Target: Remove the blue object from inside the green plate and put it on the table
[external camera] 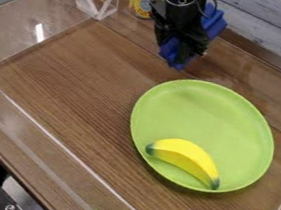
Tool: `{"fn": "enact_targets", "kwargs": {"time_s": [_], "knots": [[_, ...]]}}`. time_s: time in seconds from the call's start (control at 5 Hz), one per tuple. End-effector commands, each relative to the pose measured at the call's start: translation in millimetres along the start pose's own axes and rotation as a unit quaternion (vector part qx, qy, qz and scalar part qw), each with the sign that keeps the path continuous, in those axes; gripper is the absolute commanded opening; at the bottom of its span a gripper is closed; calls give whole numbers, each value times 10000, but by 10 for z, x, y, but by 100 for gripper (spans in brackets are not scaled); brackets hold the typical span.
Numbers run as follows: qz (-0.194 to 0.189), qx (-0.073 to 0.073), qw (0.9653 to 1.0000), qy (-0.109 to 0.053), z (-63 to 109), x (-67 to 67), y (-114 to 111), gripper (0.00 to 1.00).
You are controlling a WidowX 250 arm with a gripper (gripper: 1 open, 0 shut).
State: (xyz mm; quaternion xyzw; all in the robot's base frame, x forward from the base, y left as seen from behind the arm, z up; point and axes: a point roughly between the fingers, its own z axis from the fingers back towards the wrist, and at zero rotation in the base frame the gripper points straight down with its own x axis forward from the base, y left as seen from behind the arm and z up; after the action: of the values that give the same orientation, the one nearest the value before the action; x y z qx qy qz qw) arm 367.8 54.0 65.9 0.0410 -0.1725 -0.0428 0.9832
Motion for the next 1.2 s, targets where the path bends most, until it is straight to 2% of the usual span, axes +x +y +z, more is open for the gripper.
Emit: {"fn": "enact_targets", "kwargs": {"time_s": [0.0, 0.6, 1.0], "knots": [[-56, 47, 9998, -173, 51, 54, 50, 0], [-270, 55, 9995, -170, -22, 25, 71, 0], [-366, 94, 9992, -125, -13, 28, 110, 0]]}}
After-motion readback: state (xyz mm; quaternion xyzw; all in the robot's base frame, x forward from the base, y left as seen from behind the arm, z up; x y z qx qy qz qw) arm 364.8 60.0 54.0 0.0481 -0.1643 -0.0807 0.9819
